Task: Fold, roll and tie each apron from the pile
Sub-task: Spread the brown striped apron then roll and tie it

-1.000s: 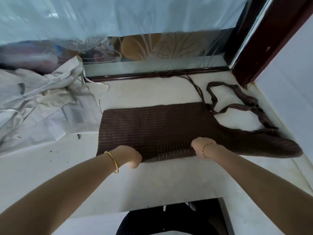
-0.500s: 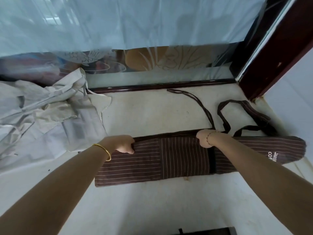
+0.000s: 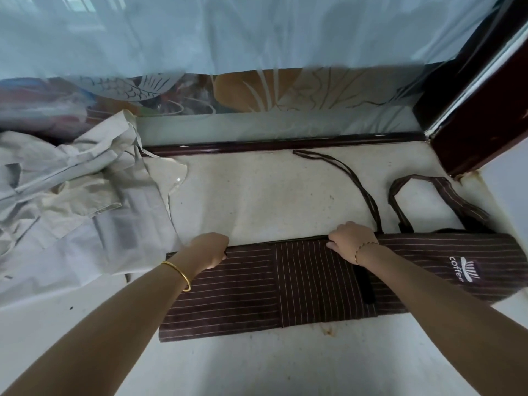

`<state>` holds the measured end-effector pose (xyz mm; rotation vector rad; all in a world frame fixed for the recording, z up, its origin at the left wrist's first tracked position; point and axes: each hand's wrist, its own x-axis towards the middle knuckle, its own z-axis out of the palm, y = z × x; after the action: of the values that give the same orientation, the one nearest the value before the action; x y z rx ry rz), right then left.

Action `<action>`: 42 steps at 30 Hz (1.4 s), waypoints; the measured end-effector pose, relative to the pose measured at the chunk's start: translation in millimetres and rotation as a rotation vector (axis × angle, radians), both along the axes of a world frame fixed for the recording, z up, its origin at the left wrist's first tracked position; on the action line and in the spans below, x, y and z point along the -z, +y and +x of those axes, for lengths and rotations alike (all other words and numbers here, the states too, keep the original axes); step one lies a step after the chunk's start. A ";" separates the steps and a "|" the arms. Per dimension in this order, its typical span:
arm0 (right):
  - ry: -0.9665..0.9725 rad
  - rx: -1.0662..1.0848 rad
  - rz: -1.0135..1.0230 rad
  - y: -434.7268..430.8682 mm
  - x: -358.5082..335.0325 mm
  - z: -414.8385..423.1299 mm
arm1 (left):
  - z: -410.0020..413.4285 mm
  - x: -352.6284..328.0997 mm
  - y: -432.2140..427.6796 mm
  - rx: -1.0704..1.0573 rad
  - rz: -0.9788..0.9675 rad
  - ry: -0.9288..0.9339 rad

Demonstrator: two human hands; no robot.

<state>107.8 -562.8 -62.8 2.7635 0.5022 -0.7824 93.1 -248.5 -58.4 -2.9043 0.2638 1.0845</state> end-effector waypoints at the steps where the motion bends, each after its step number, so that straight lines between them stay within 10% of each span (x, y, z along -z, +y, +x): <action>1: -0.010 0.003 0.005 -0.1 0.6 1.2 | 0.3 0.6 0.9 0.001 -0.003 -0.011; 16: -0.242 0.097 0.201 43.1 14.9 -52.2 | -17.2 -8.9 -17.8 0.079 0.561 -0.027; 20: -0.534 0.117 0.358 12.8 9.2 -69.5 | -16.1 -23.2 -97.8 0.252 0.137 -0.345; 24: -0.602 0.436 0.351 -39.5 -4.4 -90.4 | -45.1 -18.5 -185.5 0.538 -0.271 -0.218; 36: -0.564 1.742 0.324 -163.6 1.8 -110.4 | -44.6 1.8 -237.8 0.668 -0.067 -0.109; 42: -0.555 1.990 0.474 -177.7 8.5 -115.1 | -51.3 1.4 -259.1 0.682 -0.017 -0.164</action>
<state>-7.3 -740.5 -71.3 2.7067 -2.6187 0.1023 41.9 -507.5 -59.8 -2.5469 1.1422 0.7164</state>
